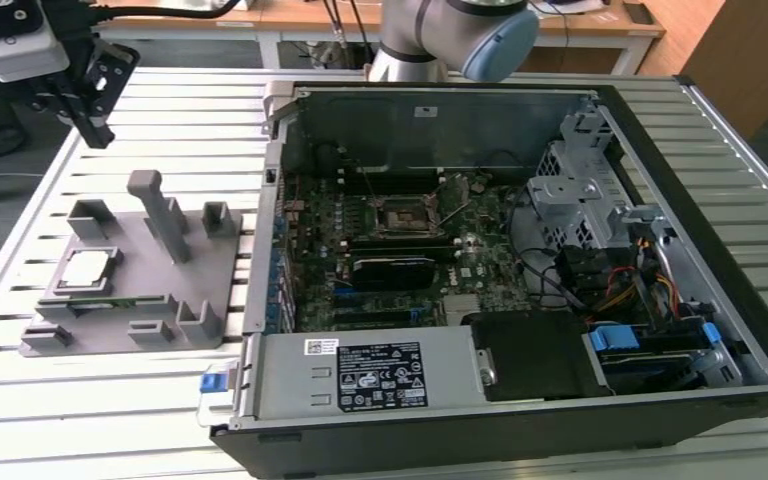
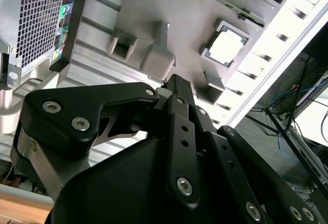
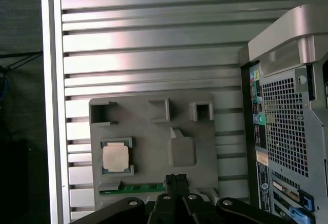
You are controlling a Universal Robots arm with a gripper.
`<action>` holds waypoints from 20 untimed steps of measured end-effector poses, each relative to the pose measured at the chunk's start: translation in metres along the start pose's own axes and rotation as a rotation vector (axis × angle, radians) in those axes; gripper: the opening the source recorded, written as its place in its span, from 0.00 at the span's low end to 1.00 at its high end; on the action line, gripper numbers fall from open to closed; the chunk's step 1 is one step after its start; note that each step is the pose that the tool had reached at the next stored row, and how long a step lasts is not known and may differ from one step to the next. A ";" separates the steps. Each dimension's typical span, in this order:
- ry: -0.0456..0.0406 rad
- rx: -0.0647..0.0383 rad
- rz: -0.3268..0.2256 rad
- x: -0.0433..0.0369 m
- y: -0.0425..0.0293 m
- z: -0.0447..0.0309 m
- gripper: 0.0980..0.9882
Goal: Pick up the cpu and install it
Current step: 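Reach for the cpu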
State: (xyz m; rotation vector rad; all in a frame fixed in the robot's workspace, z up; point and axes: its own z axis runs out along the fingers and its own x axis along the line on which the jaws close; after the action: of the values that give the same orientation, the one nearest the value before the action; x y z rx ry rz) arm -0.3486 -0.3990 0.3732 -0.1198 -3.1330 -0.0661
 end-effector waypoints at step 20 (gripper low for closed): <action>0.0070 0.001 -0.077 0.0209 -0.0102 0.0101 0.01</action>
State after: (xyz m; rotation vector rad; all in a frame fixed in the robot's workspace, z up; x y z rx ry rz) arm -0.3703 -0.4072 0.3629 0.0009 -3.1299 -0.0655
